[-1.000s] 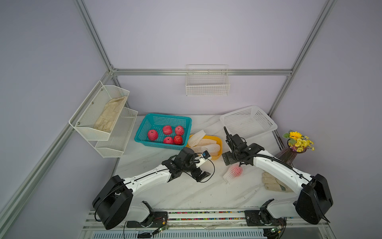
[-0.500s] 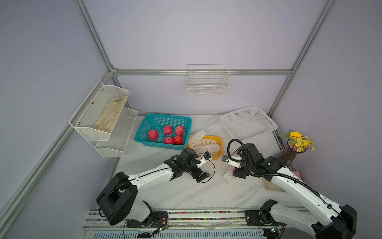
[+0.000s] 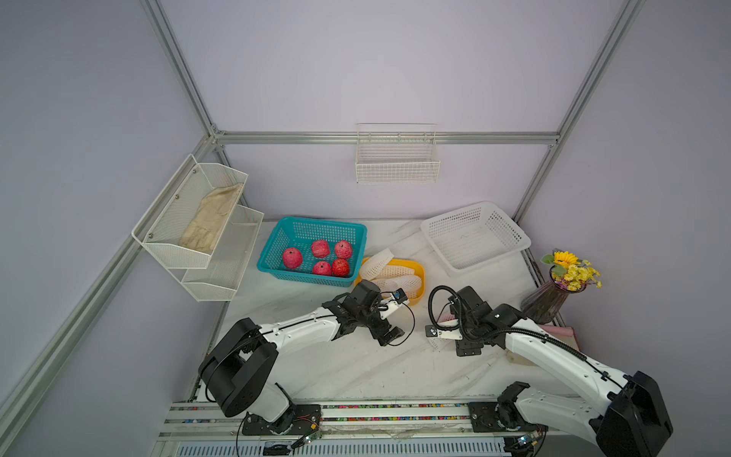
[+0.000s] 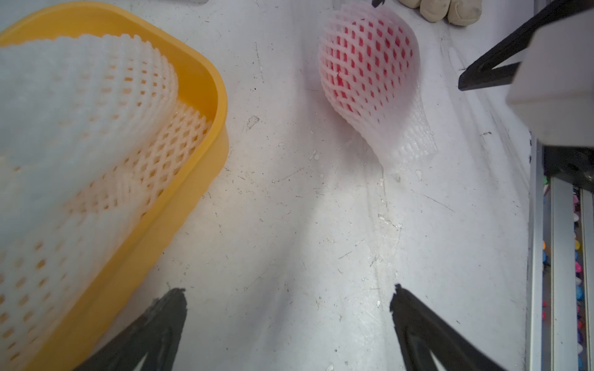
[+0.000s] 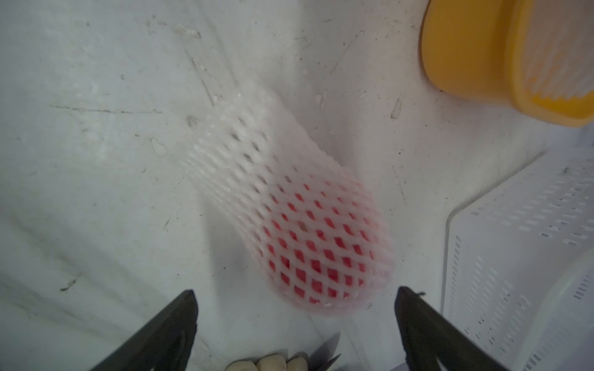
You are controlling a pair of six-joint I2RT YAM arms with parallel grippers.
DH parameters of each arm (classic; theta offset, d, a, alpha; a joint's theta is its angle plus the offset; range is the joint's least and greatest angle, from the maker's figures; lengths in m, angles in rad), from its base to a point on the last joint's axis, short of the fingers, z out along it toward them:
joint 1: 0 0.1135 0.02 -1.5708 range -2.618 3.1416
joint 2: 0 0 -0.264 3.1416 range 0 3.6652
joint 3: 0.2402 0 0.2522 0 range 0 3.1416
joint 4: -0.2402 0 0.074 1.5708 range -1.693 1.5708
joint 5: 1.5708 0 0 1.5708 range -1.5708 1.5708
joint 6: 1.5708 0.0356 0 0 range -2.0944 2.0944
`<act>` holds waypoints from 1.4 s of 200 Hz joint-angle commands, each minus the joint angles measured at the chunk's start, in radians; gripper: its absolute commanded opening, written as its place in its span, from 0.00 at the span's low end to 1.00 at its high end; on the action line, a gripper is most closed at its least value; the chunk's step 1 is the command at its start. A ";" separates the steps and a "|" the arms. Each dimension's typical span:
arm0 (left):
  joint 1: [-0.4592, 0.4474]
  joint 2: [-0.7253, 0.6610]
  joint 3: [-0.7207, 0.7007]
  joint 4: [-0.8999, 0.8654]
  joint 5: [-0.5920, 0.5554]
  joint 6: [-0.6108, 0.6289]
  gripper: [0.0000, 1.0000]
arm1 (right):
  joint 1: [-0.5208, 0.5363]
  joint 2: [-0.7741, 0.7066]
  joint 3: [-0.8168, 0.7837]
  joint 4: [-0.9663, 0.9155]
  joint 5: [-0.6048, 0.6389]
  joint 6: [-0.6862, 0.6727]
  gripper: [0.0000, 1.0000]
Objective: Remove foam nets from apples
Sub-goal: Adjust the apple at the center of the board.
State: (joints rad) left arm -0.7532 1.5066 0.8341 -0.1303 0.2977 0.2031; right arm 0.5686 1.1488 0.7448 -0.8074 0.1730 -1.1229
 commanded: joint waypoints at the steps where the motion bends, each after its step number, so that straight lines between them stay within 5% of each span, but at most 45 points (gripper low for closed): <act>1: -0.003 -0.032 0.054 -0.001 -0.019 0.005 1.00 | 0.003 0.041 -0.008 0.056 0.014 0.002 0.97; 90: -0.001 -0.041 0.055 -0.021 -0.034 -0.007 1.00 | 0.002 0.107 -0.142 0.370 0.048 0.052 0.97; 158: 0.001 -0.050 0.059 -0.057 -0.024 -0.008 1.00 | 0.002 0.088 -0.206 0.554 -0.009 0.068 0.71; 226: 0.034 -0.271 0.013 -0.237 -0.031 -0.083 0.99 | 0.013 -0.011 -0.086 0.517 -0.380 0.297 0.62; 280: 0.038 -0.425 -0.025 -0.329 -0.006 -0.129 0.95 | 0.104 0.104 -0.115 0.764 -0.504 0.561 0.63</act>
State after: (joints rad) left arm -0.7200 1.1427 0.8318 -0.4046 0.2760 0.1120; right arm 0.6430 1.2209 0.6598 -0.2039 -0.2180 -0.7433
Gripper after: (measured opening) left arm 0.958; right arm 0.701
